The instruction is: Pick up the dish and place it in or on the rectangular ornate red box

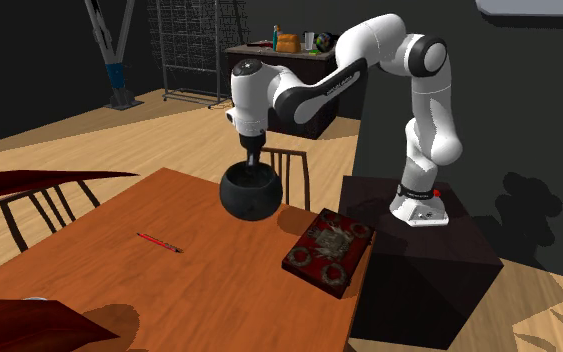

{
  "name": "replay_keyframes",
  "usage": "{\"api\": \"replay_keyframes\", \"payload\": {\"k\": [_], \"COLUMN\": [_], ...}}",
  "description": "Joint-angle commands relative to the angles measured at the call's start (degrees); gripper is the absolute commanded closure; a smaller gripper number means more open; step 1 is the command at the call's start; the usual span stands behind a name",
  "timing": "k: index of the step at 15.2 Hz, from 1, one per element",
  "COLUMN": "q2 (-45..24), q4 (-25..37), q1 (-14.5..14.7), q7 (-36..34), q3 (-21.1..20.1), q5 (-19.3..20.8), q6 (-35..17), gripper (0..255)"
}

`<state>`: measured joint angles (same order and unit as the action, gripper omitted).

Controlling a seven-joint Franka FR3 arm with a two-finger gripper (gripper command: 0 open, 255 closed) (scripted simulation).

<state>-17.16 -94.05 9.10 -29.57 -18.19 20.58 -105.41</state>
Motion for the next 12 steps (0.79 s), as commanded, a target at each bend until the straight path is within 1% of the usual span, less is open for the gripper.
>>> {"api": "replay_keyframes", "payload": {"k": [1, 6, 12], "q2": [0.20, 0.65, 12.39], "q4": [1.35, 3.92, -9.38], "q1": [0.11, 0.24, 0.97], "q7": [0.33, 1.16, -1.82], "q3": [-0.09, -0.21, -2.31], "q5": [-0.17, -0.54, -4.26], "q6": [1.36, 4.24, 2.81], "gripper": [255, 255, 255]}}
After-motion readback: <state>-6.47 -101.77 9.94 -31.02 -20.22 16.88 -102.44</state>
